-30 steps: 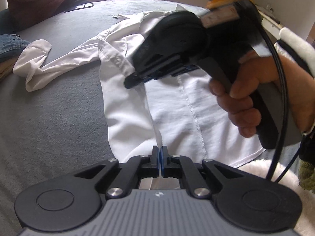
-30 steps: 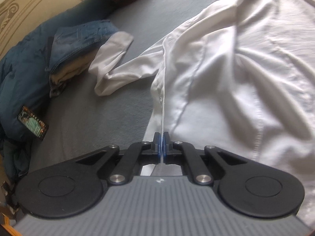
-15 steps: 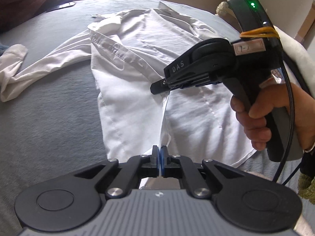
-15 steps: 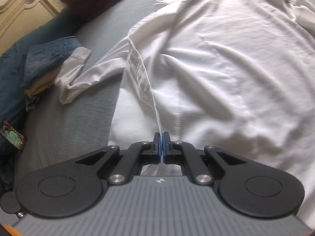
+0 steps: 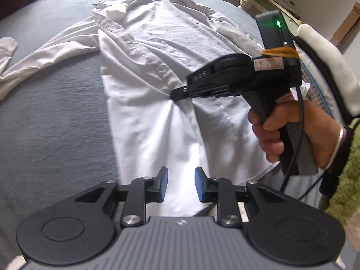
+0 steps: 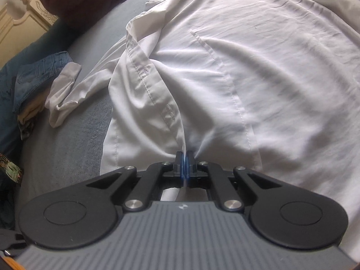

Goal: Fold clothes

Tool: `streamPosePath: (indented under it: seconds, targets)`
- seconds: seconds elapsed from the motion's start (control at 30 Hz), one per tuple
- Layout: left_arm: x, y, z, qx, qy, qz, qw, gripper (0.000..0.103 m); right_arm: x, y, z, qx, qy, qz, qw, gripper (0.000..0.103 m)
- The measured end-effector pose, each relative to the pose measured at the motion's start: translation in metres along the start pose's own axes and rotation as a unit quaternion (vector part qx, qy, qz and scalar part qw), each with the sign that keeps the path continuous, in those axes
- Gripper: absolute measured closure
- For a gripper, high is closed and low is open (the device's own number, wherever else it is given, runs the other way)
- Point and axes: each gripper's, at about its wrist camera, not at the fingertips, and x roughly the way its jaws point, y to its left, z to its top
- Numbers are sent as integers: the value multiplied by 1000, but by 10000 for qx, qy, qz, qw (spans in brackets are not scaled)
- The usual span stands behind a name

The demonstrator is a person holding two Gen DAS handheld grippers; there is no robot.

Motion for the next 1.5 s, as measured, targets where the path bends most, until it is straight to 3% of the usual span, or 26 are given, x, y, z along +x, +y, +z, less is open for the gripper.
streamPosePath:
  seconds: [0.17,0.27,0.37,0.53,0.7,0.77,0.83,0.93,1.5]
  targets:
    - [-38,39,6,-48,-101,545,9985,75,-2,-6,1,88,-2,146,9999,102]
    - [-40,61,4,-331,92,679,9971,74,-5,-11,-1,246,-30,283,9993,100]
    - [-31,70,-4,-616,352,629,9955,74,-10,-17,-6,486,8,419,9979,97]
    - [-10,68,-17,-1099,468,161,9927,72,-25,-21,-19,599,145,542,9966,84]
    - [18,60,-15,-1300,548,26,9900,72,-30,-17,-34,466,451,623,9959,82]
    - [25,58,-13,-1263,600,50,9902,72,-30,-13,-40,333,510,588,9964,84]
    - [33,56,-12,-1227,652,74,9903,72,-32,-12,-43,289,477,509,9971,98]
    - [39,55,-11,-1179,691,99,9906,72,-40,-17,-44,395,329,414,9978,102]
    - [42,40,-6,-1019,681,-58,9924,68,-76,-79,-56,944,-158,-350,9948,103]
